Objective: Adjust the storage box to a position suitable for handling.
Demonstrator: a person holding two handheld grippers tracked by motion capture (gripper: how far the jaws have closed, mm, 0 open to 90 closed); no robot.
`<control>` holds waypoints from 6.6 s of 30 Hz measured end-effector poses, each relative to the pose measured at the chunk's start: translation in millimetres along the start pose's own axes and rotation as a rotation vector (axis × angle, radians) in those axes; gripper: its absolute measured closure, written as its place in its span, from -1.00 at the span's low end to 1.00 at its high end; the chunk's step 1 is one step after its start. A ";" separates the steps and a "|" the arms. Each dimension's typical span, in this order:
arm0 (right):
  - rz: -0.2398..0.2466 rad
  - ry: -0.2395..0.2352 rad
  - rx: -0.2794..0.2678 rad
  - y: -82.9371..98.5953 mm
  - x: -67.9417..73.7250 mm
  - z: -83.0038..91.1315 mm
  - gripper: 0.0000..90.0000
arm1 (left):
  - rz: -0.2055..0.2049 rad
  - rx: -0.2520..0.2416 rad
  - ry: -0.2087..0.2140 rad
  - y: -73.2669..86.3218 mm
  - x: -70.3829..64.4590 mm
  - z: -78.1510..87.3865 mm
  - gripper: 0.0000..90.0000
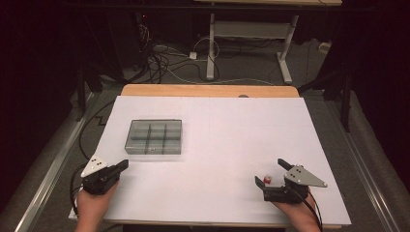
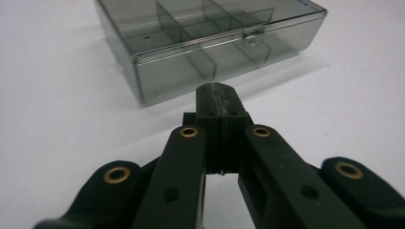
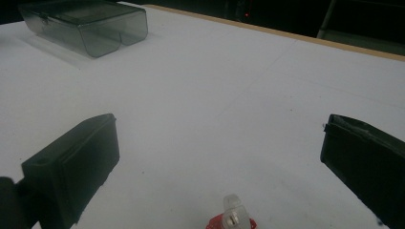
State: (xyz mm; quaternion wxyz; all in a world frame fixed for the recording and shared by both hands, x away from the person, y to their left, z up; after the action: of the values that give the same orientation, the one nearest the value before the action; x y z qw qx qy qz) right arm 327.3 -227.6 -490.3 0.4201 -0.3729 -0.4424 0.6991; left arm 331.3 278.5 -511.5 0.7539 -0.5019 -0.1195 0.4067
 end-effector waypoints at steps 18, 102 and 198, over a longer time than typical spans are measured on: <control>0.002 0.001 -0.010 -2.9 -0.3 -1.4 -0.99 | 0.100 -0.006 -0.082 13.5 33.1 16.3 0.95; -0.026 -0.025 -0.030 -6.8 4.9 0.6 -0.99 | 0.131 0.068 -0.135 -105.0 126.0 -95.6 0.95; -0.035 -0.025 -0.003 -4.7 6.1 -0.2 -0.84 | -0.063 0.057 0.154 -30.9 -58.0 -63.0 0.95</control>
State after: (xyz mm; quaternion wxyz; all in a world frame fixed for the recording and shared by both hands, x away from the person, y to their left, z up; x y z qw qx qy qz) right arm 326.5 -220.7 -486.9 0.4263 -0.3566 -0.4551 0.6957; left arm 346.5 189.3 -501.4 0.7874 -0.5058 -0.0655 0.3462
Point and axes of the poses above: each handheld gripper's, and its own axes: z roughly backward along the jaws, y roughly out of its underside, x roughly to its left, the point moved 5 cm from there along -z, roughly forward along the jaws, and after that the axes turned 14 degrees about y, right-handed, at the moved point
